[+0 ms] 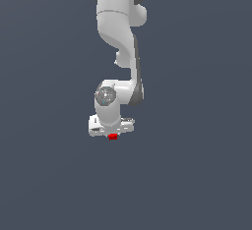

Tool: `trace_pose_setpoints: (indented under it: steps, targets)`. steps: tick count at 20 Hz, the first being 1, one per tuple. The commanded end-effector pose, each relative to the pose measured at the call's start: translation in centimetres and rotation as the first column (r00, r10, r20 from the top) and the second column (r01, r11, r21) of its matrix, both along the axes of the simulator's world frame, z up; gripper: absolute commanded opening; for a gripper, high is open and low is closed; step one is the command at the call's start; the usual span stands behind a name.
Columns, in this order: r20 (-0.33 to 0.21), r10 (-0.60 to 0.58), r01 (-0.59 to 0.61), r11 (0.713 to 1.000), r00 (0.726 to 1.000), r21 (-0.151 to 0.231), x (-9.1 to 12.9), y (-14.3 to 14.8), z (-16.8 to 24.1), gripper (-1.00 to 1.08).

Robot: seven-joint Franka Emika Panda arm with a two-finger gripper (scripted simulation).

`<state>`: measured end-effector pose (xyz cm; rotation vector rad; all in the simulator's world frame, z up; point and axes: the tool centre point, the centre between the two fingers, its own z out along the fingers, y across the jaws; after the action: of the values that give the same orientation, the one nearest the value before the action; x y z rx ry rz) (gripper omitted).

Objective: Pick up the red cube and move it to a goal position.

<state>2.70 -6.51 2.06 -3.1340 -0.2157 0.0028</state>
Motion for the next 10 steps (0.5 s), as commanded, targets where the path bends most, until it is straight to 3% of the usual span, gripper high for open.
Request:
trace_pose_setpoints:
  steps: [1, 10]
  targets:
    - [0.001, 0.0, 0.0, 1.0, 1.0, 0.0, 0.1, 0.2, 0.5, -1.0]
    - [0.001, 0.0, 0.0, 1.0, 1.0, 0.0, 0.9, 3.2, 5.7, -1.0]
